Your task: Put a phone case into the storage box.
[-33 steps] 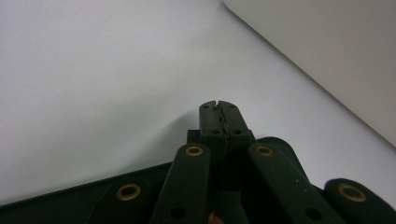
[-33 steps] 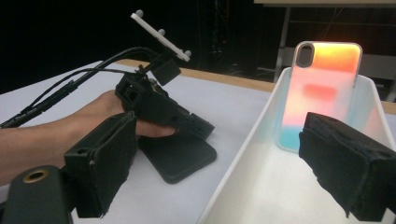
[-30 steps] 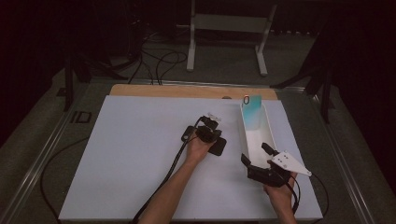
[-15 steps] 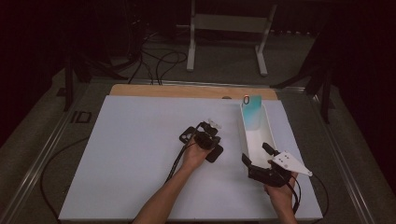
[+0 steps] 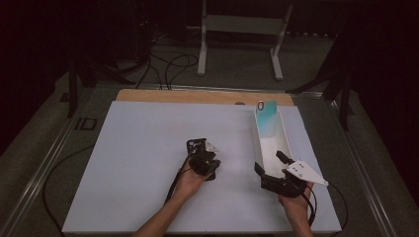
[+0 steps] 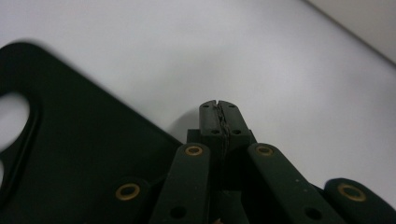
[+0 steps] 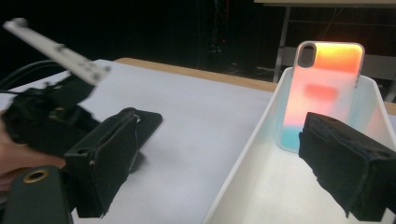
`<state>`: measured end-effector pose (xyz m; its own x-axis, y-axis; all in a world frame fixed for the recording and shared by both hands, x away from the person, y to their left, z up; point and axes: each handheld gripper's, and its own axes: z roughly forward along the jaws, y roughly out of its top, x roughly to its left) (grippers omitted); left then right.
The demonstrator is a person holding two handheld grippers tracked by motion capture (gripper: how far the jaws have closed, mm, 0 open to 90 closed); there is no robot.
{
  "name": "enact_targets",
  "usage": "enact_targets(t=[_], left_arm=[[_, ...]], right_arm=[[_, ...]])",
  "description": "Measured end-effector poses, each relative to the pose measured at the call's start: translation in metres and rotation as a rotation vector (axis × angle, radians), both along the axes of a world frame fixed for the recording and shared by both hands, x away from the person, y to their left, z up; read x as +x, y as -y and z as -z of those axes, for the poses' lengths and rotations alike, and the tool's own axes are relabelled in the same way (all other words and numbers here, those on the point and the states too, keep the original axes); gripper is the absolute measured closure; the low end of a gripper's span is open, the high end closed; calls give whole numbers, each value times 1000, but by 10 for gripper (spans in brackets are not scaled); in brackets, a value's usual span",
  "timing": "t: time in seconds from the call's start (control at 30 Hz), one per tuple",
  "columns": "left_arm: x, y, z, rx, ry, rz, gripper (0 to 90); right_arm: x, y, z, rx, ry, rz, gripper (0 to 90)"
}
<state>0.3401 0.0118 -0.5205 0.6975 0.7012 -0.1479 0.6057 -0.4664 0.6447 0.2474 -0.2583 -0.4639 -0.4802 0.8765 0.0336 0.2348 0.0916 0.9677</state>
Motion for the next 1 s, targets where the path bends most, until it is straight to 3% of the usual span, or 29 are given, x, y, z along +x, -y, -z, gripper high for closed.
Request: enact_targets(t=[0.17,0.23,0.37,0.4,0.57,0.83,0.97,1.0], left_arm=[[-15,-22,0,-6,7,-25,900],[-23,-43,0,5,17,-66,900],[-27,-63,0,5,20,-113,900],[-28,-76,0,8,27,-152,900],[-27,-98,1,13,35,-214,900],[-26,-100,1,15,60,-214,900],[-33,-103,-7,-53,114,-165,873],[-33,-103,-7,-53,114,-165,854]], right_arm=[[0,1,0,1,3,1,115],[1,0,-1,1,2,2,115],[2,-2,-1,-3,5,-5,115],[2,-3,-1,-3,2,-7,115],[3,-5,0,-9,-3,-8,115],[3,-5,0,-8,2,-9,115],[3,-4,0,-14,-5,-20,115],[3,-4,0,-14,-5,-20,115]])
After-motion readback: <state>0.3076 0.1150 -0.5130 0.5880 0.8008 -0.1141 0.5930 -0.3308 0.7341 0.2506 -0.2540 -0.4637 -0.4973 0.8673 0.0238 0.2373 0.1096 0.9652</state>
